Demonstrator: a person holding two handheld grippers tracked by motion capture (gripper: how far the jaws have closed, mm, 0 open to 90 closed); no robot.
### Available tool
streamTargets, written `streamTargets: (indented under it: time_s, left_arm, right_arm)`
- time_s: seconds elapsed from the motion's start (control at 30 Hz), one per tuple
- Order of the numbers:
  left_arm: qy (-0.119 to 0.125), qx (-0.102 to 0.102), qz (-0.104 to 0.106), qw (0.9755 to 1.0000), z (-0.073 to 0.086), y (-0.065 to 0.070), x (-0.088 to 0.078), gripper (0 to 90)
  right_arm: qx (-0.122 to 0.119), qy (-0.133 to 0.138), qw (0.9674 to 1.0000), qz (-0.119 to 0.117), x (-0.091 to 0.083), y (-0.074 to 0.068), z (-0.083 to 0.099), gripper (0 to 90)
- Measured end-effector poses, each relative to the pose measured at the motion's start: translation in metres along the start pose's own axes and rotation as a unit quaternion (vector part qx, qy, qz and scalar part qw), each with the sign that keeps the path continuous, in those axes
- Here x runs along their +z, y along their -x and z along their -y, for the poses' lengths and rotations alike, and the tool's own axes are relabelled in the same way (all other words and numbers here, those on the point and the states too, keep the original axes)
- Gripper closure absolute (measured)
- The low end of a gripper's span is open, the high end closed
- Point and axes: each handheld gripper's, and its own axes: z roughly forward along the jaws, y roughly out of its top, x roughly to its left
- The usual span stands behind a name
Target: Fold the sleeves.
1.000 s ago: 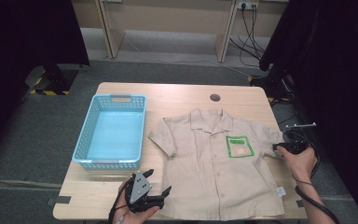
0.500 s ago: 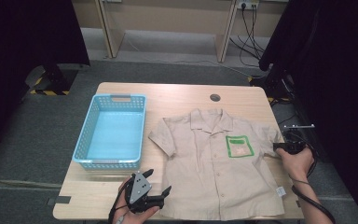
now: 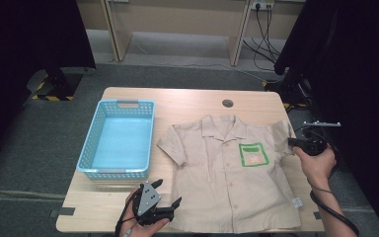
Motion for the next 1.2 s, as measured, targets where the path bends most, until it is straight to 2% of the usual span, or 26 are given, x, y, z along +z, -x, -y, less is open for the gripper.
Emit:
streamTargets:
  time_s: [0.07, 0.23, 0.57, 0.83, 1.2]
  left_arm:
    - [0.000, 0.000, 0.000, 1.0000, 0.000, 0.000, 0.000, 17.1]
    - [-0.001, -0.001, 0.001, 1.0000, 0.000, 0.000, 0.000, 17.1]
    - [0.000, 0.000, 0.000, 1.0000, 0.000, 0.000, 0.000, 17.1]
    - [-0.002, 0.001, 0.000, 1.0000, 0.000, 0.001, 0.000, 17.1]
    - [-0.001, 0.003, 0.002, 1.0000, 0.000, 0.001, 0.000, 17.1]
  right_arm:
    - [0.002, 0.003, 1.0000, -0.005, -0.002, -0.005, -0.003, 88.5]
    - [-0.016, 0.009, 0.9998, -0.010, -0.003, -0.017, -0.005, 88.3]
    - [-0.039, -0.004, 0.9989, -0.025, 0.009, -0.041, -0.005, 87.8]
    - [-0.045, -0.004, 0.9986, -0.027, 0.011, -0.044, -0.005, 87.3]
    - [-0.048, -0.020, 0.9980, -0.037, 0.027, -0.056, -0.001, 87.1]
